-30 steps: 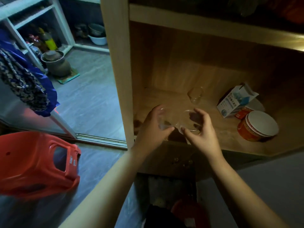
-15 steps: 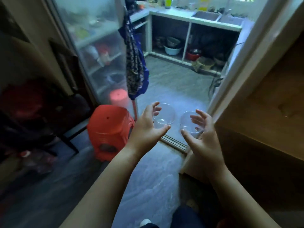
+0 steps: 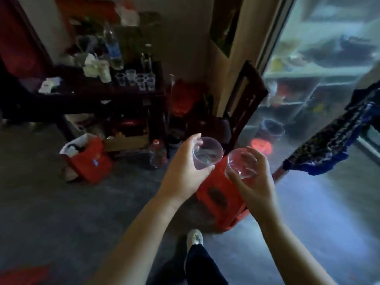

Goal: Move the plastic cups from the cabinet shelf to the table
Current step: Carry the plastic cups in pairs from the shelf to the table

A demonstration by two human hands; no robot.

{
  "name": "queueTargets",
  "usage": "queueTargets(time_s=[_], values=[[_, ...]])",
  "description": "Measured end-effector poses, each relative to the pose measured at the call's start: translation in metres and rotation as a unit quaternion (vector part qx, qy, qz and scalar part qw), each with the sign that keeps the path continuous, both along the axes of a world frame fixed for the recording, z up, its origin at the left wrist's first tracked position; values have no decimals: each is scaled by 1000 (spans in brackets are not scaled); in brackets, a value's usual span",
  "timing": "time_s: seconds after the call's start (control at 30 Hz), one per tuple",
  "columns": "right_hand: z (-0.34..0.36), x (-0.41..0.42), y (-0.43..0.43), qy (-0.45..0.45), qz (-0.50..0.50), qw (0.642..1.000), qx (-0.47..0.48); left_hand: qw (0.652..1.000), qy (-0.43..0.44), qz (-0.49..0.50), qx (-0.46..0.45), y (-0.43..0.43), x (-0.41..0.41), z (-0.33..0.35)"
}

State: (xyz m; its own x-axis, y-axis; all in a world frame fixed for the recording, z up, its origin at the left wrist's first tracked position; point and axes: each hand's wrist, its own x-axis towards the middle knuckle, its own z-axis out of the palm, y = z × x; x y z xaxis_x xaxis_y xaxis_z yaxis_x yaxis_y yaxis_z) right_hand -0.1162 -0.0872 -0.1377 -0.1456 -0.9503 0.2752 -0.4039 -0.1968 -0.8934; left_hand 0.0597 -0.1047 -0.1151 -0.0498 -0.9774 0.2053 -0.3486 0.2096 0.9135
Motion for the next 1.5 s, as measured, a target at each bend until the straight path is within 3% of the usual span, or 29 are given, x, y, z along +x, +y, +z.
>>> queueTargets(time_s=[0.23, 0.6, 1.0, 1.3, 1.5], values=[[-19, 64, -101, 14, 109, 994, 25, 994, -20, 103, 20, -72, 60, -18], [0, 81, -323, -16, 99, 995, 31, 990, -78, 114, 1, -284, 81, 3], [-26, 192, -457, 36, 172, 981, 85, 970, -76, 228, 24, -395, 203, -43], [-70, 328, -578, 113, 169, 977, 64, 979, -84, 180, 52, -539, 351, -95], [-92, 427, -661, 111, 150, 972, 143, 982, -117, 124, 85, -626, 439, -110]])
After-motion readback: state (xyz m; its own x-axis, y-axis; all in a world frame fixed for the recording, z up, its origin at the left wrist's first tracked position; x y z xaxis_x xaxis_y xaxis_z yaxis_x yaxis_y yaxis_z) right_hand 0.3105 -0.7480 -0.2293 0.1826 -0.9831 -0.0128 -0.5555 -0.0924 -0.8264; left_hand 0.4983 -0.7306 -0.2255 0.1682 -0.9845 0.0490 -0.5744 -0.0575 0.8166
